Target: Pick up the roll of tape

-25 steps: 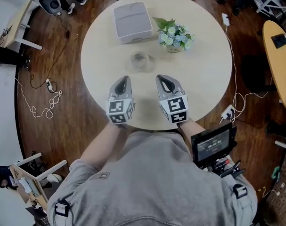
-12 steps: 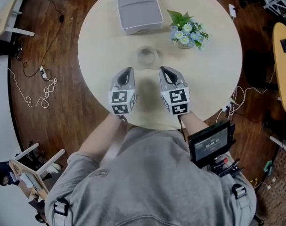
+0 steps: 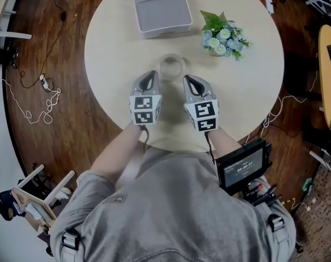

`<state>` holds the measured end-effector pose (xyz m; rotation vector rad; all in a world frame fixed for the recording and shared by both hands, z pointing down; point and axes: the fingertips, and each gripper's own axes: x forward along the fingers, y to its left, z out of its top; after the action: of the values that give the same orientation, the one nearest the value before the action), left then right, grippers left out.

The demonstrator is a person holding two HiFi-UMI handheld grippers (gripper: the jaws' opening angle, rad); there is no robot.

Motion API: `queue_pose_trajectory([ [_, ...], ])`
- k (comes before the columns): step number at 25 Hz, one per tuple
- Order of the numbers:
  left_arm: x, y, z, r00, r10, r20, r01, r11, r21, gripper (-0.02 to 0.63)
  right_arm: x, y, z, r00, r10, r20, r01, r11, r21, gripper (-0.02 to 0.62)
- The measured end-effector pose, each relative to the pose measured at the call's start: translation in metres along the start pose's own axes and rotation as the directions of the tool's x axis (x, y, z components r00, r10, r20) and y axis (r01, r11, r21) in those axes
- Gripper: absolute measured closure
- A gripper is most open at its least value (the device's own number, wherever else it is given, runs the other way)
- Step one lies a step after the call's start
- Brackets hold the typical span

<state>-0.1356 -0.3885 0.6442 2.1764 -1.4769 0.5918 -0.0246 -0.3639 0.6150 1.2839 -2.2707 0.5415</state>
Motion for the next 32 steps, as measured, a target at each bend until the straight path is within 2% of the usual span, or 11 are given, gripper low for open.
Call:
queue_pose_trajectory([
  [2, 0.011, 0.000, 0.000, 1.000, -0.009, -0.021, 0.010, 1.000, 0.018, 0.588, 0.002, -0.004, -0.001, 1.000, -0.008, -0.006, 0.008, 1.000, 0.008, 0.581],
  [7, 0.043, -0.005, 0.001, 0.996, -0.035, -0.088, 0.041, 0.997, 0.062, 0.474, 0.004, -0.019, -0.005, 1.000, -0.025, -0.017, 0.025, 0.999, 0.028, 0.581],
  [10, 0.063, -0.009, -0.002, 0.987, -0.057, -0.147, 0.071, 0.994, 0.086, 0.442, 0.007, -0.030, -0.007, 0.999, -0.038, -0.021, 0.039, 0.998, 0.044, 0.581],
  [21, 0.091, -0.017, -0.016, 0.949, -0.088, -0.303, 0.136, 0.980, 0.143, 0.431, 0.007, -0.042, -0.007, 0.997, -0.070, -0.030, 0.072, 0.995, 0.069, 0.581],
  [32, 0.101, -0.017, -0.024, 0.931, -0.071, -0.358, 0.145, 0.973, 0.182, 0.454, 0.007, -0.046, -0.006, 0.996, -0.083, -0.018, 0.084, 0.994, 0.075, 0.581],
])
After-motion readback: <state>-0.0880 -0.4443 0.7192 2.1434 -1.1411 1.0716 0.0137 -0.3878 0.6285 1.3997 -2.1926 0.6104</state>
